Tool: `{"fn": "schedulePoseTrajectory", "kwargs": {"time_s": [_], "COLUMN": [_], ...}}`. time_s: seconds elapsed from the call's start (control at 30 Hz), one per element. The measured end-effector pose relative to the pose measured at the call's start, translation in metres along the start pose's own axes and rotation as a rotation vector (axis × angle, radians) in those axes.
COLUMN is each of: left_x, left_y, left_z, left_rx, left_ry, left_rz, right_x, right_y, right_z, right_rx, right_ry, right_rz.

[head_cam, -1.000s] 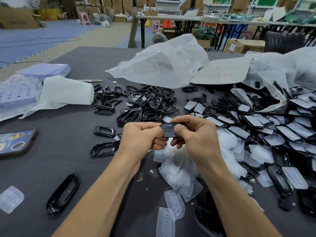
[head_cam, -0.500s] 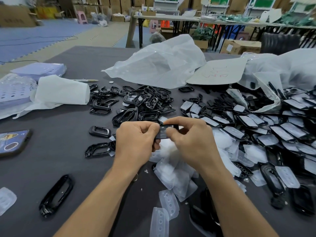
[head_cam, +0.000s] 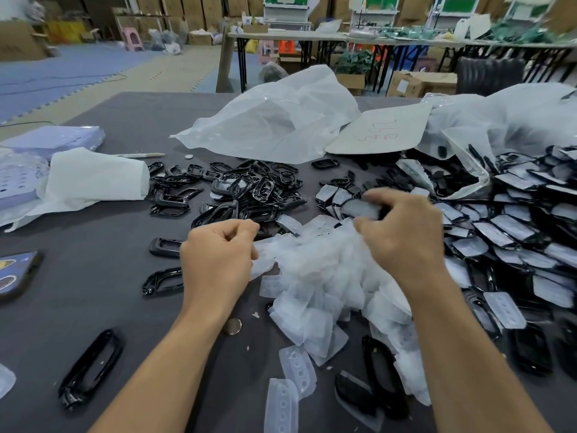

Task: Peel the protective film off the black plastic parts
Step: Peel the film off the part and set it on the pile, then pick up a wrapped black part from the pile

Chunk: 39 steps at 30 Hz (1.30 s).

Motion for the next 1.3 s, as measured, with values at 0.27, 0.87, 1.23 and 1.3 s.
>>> {"fn": "schedulePoseTrajectory", "kwargs": {"time_s": [0.27, 0.87, 1.23, 1.3], "left_x": [0.003, 0.004, -0.017, -0.015], "left_y": [0.007, 0.001, -0.003, 0.000], "left_z": [-0.013, -0.016, -0.010, -0.009], "left_rx": [0.289, 0.268, 0.032, 0.058], "left_ry": [-0.016, 0.020, 0.110, 0.115], "left_rz": [-0.369, -0.598, -0.313, -0.258], "right_x": [0.033, 0.058, 0.054, 0.052], "right_y": [-0.021, -0.030, -0.018, -0.016], "right_z": [0.022, 0.029, 0.011, 0.001], "right_rx": [-0.109, -0.107, 0.007, 0.011], "right_ry": [-0.035, -0.184, -0.204, -0.190], "right_rz": [0.006, -0.108, -0.116, -0.102]}}
Point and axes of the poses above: each hand's wrist, its own z-axis away from the middle knuckle, its own x-axis out of the palm, y = z × x, the point moved 7 cm from there along -z, towards the middle knuckle, and after that the axes turned 4 degrees about -z, right-handed, at the moved point
